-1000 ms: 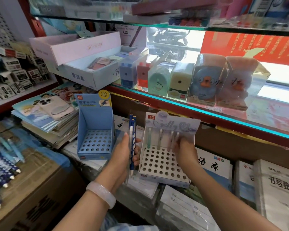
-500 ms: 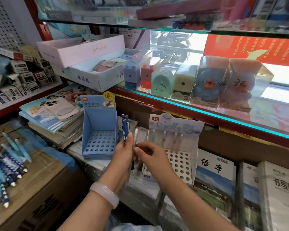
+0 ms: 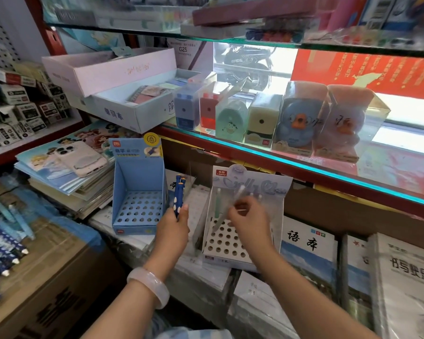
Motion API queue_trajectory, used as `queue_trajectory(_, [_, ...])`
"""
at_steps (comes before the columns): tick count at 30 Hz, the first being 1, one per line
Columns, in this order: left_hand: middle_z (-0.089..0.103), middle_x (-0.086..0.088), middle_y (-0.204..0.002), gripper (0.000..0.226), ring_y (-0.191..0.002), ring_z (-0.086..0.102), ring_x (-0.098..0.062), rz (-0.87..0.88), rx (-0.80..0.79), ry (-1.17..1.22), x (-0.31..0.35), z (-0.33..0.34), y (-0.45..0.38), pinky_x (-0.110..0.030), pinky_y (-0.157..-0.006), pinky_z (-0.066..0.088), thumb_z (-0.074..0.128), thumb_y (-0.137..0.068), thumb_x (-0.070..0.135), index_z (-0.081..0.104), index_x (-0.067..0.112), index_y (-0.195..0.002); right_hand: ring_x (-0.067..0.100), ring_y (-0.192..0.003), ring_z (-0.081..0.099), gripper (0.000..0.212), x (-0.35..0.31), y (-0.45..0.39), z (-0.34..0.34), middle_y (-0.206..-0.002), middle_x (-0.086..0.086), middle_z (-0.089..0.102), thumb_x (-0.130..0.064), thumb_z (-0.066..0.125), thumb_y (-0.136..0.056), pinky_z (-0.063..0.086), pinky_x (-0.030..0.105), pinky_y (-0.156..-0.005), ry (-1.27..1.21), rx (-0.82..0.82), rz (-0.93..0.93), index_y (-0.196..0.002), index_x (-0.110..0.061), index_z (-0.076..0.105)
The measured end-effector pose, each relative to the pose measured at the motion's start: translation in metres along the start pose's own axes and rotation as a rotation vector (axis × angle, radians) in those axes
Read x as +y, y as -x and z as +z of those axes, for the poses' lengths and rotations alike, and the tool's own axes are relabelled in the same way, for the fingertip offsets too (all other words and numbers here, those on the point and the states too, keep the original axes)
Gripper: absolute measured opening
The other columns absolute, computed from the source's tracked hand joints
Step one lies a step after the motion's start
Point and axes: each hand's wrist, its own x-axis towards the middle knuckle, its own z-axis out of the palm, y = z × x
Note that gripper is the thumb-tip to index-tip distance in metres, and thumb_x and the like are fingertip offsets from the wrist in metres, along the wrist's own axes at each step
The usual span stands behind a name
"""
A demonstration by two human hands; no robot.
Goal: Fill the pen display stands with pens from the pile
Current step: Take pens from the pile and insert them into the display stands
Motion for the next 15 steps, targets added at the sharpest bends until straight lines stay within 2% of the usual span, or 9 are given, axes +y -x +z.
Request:
queue_trajectory(2, [0.052,-0.006,-0.069,0.03,-0.061,0.05,-0.02,0.011,-0.01,0.007,0.0,0.0,0.0,-0.03,-0.058,0.04,0.037,-0.097,0.039,0.046,0.018,-0.078,0.005,-0.082,0.06,0.009,0.009,-0.01,-0.01,-0.09,-0.006,0.062,-0.016,0.06,-0.09,0.051,0.018,-0.068,0.085,0.153,-0.072,-0.093,-0.022,0.055])
queue_trajectory(4, [0.052,-0.005,-0.069,0.03,-0.06,0.05,-0.019,0.013,-0.026,0.0,0.001,0.002,0.0,-0.03,-0.06,0.041,0.037,-0.097,0.039,0.045,0.017,-0.078,0.008,-0.077,0.062,0.005,0.018,-0.018,-0.014,-0.084,-0.006,0.063,-0.019,0.06,-0.091,0.054,0.027,-0.069,0.189,0.235,-0.143,-0.092,-0.021,0.056])
queue_trajectory(6, [0.052,-0.005,-0.069,0.031,-0.059,0.05,-0.018,0.014,-0.034,-0.012,0.001,0.004,0.001,-0.03,-0.059,0.041,0.038,-0.097,0.039,0.045,0.016,-0.078,0.012,-0.071,0.062,0.004,0.025,-0.023,-0.013,-0.079,-0.003,0.062,-0.021,0.058,-0.092,0.054,0.03,-0.064,0.308,0.264,-0.203,-0.093,-0.017,0.057])
queue_trajectory(10, [0.052,-0.006,-0.071,0.031,-0.06,0.049,-0.017,-0.005,-0.022,0.0,0.004,0.003,0.001,-0.029,-0.057,0.04,0.038,-0.097,0.04,0.046,0.014,-0.08,0.009,-0.059,0.052,0.012,0.029,-0.026,-0.01,-0.073,-0.004,0.057,-0.024,0.053,-0.094,0.039,0.018,-0.051,0.492,0.277,-0.281,-0.096,-0.013,0.056])
queue_trajectory(12, [0.052,-0.005,-0.071,0.031,-0.06,0.049,-0.016,0.006,-0.021,-0.006,0.005,0.002,0.0,-0.028,-0.054,0.039,0.037,-0.097,0.039,0.045,0.017,-0.078,0.013,-0.062,0.053,0.012,0.029,-0.026,-0.01,-0.075,-0.001,0.057,-0.024,0.052,-0.095,0.038,0.02,-0.053,0.545,0.271,-0.285,-0.095,-0.013,0.055])
queue_trajectory(15, [0.053,-0.004,-0.071,0.03,-0.059,0.049,-0.015,0.017,-0.022,-0.025,0.005,0.002,0.001,-0.027,-0.052,0.038,0.037,-0.097,0.039,0.044,0.018,-0.077,0.021,-0.072,0.061,0.015,0.034,-0.027,-0.009,-0.082,0.006,0.064,-0.024,0.05,-0.096,0.044,0.027,-0.062,0.59,0.262,-0.242,-0.101,-0.011,0.056])
